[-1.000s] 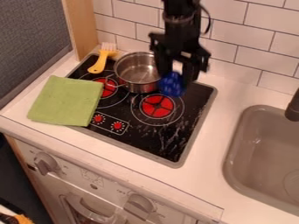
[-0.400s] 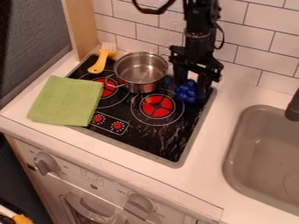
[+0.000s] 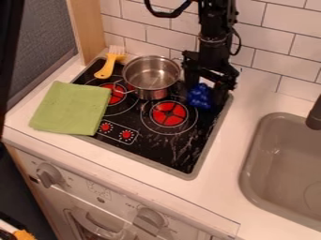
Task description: Move the blue object to the upper right side of the burner
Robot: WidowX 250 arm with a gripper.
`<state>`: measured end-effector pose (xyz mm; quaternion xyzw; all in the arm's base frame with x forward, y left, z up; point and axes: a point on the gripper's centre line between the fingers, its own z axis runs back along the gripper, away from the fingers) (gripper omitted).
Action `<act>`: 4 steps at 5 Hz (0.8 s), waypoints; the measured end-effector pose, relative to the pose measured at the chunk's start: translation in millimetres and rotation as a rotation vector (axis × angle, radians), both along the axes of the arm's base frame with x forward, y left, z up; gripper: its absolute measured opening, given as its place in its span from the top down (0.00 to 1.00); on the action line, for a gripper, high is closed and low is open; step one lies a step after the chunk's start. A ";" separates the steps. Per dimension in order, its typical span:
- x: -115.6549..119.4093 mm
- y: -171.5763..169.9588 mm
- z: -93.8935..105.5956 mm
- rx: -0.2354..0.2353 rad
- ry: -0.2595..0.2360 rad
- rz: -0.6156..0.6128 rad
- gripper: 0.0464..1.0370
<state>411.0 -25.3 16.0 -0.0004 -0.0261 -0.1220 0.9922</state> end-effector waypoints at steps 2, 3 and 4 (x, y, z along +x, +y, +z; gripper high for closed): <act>-10.9 1.9 43.6 -0.003 -0.080 0.021 0.04; -24.4 2.7 49.0 -0.005 -0.086 0.041 0.04; -39.8 4.9 54.2 0.008 -0.090 0.061 0.04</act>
